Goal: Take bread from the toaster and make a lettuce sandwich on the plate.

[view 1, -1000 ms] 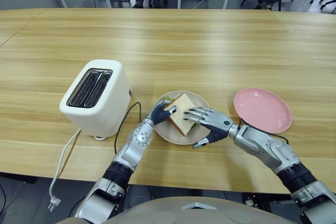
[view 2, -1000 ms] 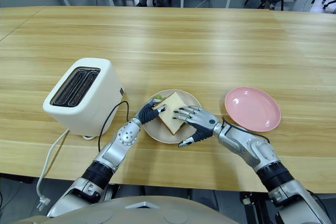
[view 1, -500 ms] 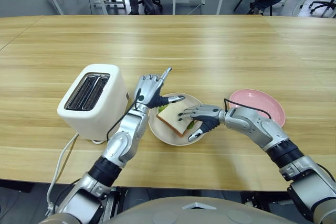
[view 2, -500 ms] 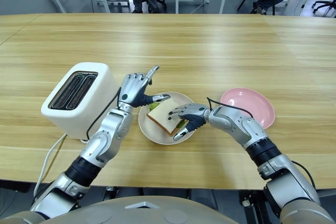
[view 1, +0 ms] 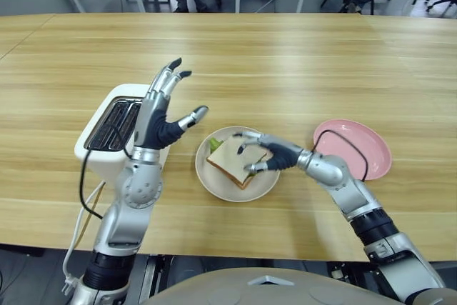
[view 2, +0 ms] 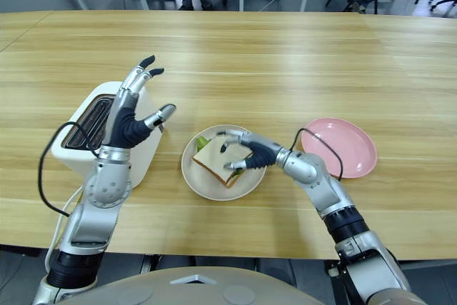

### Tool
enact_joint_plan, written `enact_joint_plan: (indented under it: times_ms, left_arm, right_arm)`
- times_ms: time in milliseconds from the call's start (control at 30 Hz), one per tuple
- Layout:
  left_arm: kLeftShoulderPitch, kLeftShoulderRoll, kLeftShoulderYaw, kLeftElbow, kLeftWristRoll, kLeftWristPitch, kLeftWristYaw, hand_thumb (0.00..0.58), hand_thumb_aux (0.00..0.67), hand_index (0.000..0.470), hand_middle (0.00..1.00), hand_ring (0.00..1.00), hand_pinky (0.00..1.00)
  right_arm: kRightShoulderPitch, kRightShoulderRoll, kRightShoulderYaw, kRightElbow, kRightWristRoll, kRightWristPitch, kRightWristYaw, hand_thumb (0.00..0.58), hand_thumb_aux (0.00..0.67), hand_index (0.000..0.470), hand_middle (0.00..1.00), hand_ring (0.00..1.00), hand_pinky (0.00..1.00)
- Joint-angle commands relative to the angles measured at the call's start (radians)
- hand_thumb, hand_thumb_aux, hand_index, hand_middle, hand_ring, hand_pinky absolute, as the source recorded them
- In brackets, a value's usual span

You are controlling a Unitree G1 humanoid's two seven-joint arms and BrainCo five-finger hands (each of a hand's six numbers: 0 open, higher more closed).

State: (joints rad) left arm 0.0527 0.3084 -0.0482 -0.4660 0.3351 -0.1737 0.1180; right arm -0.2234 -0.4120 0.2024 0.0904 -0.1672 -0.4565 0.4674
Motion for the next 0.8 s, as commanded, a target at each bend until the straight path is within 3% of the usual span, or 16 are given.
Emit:
enact_joint_plan:
  times_ms: [33,67,233,333,433,567,667,800]
  left_arm:
    - [0.039,0.006,0.028,-0.03,-0.207,-0.105,-0.104,0.58,0.67,0.46,1.0,1.0,1.0]
    - [0.048,0.015,0.024,-0.033,-0.259,-0.133,-0.145,0.58,0.67,0.46,1.0,1.0,1.0]
    - [0.132,0.106,-0.038,-0.035,-0.46,-0.272,-0.376,0.58,0.67,0.46,1.0,1.0,1.0]
    - [0.234,0.21,-0.116,-0.01,-0.487,-0.341,-0.54,0.58,0.67,0.46,1.0,1.0,1.0]
    - [0.31,0.276,-0.182,0.07,-0.307,-0.386,-0.595,0.58,0.67,0.46,1.0,1.0,1.0]
    - [0.318,0.306,-0.246,0.211,0.09,-0.407,-0.54,0.58,0.67,0.46,1.0,1.0,1.0]
    - [0.283,0.319,-0.297,0.3,0.356,-0.411,-0.457,0.58,0.67,0.46,1.0,1.0,1.0]
    - [0.23,0.326,-0.362,0.401,0.568,-0.394,-0.362,0.58,0.67,0.46,1.0,1.0,1.0]
  right_arm:
    - [0.095,0.026,-0.058,-0.15,0.263,0.144,0.059,0.58,0.67,0.46,0.96,0.96,0.96]
    - [0.126,0.023,-0.061,-0.192,0.323,0.18,0.087,0.58,0.67,0.46,1.0,1.0,1.0]
    - [0.285,-0.049,-0.074,-0.334,0.54,0.284,0.244,0.58,0.67,0.46,1.0,1.0,1.0]
    - [0.419,-0.143,-0.052,-0.375,0.525,0.226,0.357,0.58,0.67,0.46,1.0,1.0,1.0]
    - [0.52,-0.201,-0.021,-0.328,0.329,0.059,0.36,0.58,0.67,0.46,1.0,1.0,1.0]
    - [0.585,-0.198,0.004,-0.274,0.078,-0.116,0.264,0.58,0.67,0.46,1.0,1.0,1.0]
    - [0.573,-0.171,0.02,-0.225,-0.157,-0.205,0.134,0.58,0.67,0.46,1.0,1.0,1.0]
    - [0.54,-0.167,0.049,-0.156,-0.439,-0.252,-0.036,0.58,0.67,0.46,1.0,1.0,1.0]
